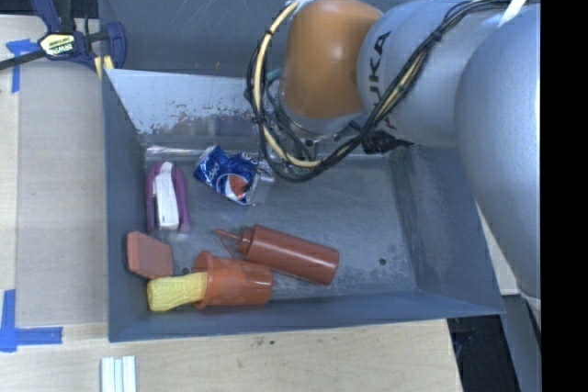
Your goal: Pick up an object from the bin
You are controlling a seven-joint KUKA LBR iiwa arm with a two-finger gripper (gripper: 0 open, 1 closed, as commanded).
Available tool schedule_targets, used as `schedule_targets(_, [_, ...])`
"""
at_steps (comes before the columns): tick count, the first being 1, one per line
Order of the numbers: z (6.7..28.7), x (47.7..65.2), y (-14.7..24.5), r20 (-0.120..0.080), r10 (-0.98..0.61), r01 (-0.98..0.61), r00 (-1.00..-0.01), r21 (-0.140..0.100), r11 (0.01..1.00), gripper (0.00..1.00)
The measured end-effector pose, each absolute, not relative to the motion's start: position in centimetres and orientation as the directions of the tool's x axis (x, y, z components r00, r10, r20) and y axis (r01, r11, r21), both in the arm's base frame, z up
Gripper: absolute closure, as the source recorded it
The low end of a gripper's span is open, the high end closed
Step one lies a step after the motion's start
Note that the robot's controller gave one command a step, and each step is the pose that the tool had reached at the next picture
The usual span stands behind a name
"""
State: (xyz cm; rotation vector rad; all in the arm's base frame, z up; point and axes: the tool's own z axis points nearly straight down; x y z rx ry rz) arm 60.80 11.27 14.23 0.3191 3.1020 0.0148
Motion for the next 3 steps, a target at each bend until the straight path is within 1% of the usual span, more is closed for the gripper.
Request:
schedule_targets(1, [7.3,62.0,10.7,0.003,0.063,0.063,-0.998,0.000,0.998,0.00])
schedule_targets(2, [7.0,62.7,12.8,-0.017,0.131,0.130,-0.991,0.008,0.991,0.00])
schedule_targets(3, [7.4,62.4,11.2,-0.007,0.088,0.088,-0.996,0.002,0.996,1.00])
